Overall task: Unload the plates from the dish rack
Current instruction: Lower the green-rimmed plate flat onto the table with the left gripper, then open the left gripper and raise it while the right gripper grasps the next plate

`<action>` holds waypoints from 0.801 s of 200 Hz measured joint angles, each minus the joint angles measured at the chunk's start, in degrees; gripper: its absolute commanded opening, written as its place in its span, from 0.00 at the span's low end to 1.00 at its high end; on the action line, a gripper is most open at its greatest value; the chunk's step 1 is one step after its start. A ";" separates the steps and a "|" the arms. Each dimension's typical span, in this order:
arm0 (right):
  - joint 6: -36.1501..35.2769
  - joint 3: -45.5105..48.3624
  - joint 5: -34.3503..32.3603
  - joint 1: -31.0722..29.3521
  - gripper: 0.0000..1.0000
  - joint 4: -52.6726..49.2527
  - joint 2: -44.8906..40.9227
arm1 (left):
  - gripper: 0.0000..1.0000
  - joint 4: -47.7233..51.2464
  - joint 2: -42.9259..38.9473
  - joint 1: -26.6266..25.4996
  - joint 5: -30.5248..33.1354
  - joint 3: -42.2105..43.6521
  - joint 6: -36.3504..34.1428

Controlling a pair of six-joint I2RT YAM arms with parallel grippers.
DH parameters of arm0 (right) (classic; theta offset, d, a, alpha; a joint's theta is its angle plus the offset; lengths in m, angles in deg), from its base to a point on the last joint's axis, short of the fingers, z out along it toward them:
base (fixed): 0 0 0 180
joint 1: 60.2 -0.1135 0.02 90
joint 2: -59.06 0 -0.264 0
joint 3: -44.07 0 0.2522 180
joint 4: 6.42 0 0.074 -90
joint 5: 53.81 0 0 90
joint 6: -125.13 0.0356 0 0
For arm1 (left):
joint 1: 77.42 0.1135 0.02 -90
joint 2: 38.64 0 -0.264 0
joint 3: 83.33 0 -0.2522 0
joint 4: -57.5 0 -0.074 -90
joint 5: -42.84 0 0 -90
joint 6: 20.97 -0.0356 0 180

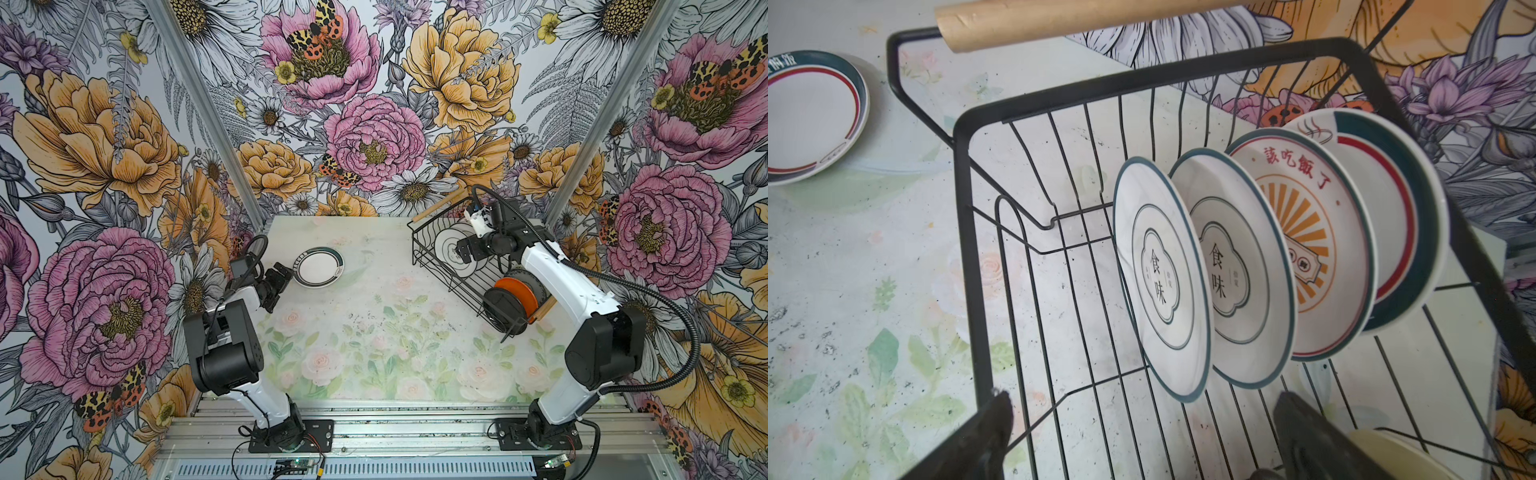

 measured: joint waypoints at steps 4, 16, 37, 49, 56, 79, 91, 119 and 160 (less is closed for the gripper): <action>-0.20 -0.22 0.00 0.02 0.98 -0.11 0.66 | 0.99 0.37 -0.61 -0.20 0.33 0.00 -0.13; -0.79 -1.07 0.00 0.11 0.97 -0.59 2.27 | 0.99 1.66 -2.36 -1.16 1.97 0.00 -0.85; -1.90 -3.45 0.00 0.39 0.95 -1.31 5.05 | 0.99 4.61 -5.68 -5.11 5.53 0.00 -2.16; -2.45 -4.83 0.17 0.70 0.94 -1.31 6.32 | 0.99 6.12 -7.63 -8.09 7.56 0.00 -2.93; -2.67 -5.35 0.33 0.92 0.92 -1.31 6.84 | 0.99 6.84 -8.81 -9.86 8.57 0.00 -3.21; -3.48 -7.67 0.90 1.92 0.89 -1.88 8.68 | 0.99 8.59 -13.25 -15.69 11.96 -0.04 -4.70; -3.61 -8.52 1.31 2.32 0.86 -1.92 9.64 | 0.99 9.07 -15.69 -18.45 13.42 -0.04 -5.53; -4.37 -9.51 2.67 3.19 0.80 -2.23 12.15 | 0.99 9.42 -21.29 -23.80 16.59 -0.04 -7.17; -4.79 -10.69 3.93 3.67 0.71 -2.54 15.58 | 0.99 8.79 -25.00 -29.46 20.92 -0.02 -9.05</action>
